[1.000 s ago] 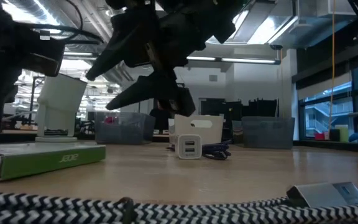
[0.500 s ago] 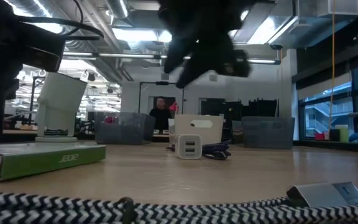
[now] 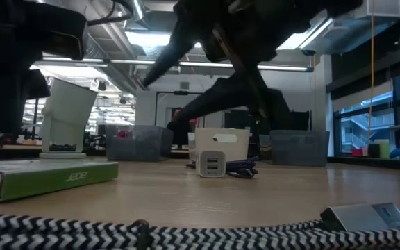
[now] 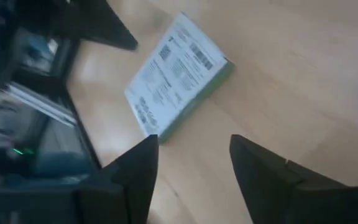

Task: Pick and place items into bin
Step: Put the white card reader box into the white bin

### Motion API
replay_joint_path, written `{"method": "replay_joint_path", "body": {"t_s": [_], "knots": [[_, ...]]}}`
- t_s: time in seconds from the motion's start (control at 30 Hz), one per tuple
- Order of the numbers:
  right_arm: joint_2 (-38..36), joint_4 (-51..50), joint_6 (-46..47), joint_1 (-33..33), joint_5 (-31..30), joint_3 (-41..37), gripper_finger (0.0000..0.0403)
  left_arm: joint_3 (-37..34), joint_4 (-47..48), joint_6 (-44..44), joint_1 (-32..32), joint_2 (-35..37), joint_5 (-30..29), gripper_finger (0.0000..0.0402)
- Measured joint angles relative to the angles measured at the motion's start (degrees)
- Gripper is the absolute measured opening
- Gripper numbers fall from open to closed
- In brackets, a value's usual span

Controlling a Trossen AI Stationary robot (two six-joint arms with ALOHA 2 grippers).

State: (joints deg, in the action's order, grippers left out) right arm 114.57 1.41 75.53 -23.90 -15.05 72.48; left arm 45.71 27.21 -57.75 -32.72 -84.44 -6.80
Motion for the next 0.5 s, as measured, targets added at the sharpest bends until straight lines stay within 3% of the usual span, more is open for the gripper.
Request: {"method": "replay_joint_path", "body": {"t_s": [0.2,0.5], "knots": [[1.39,5.29,5.25,-0.04,-1.86,-2.79,0.0223,-0.02,-0.09,1.67,0.27,-0.86,0.2,0.0003],[7.4,8.21,5.27,-0.01,-1.14,3.13,0.0225,-0.33,-0.14,2.01,0.6,-2.67,-0.99,0.0003]]}}
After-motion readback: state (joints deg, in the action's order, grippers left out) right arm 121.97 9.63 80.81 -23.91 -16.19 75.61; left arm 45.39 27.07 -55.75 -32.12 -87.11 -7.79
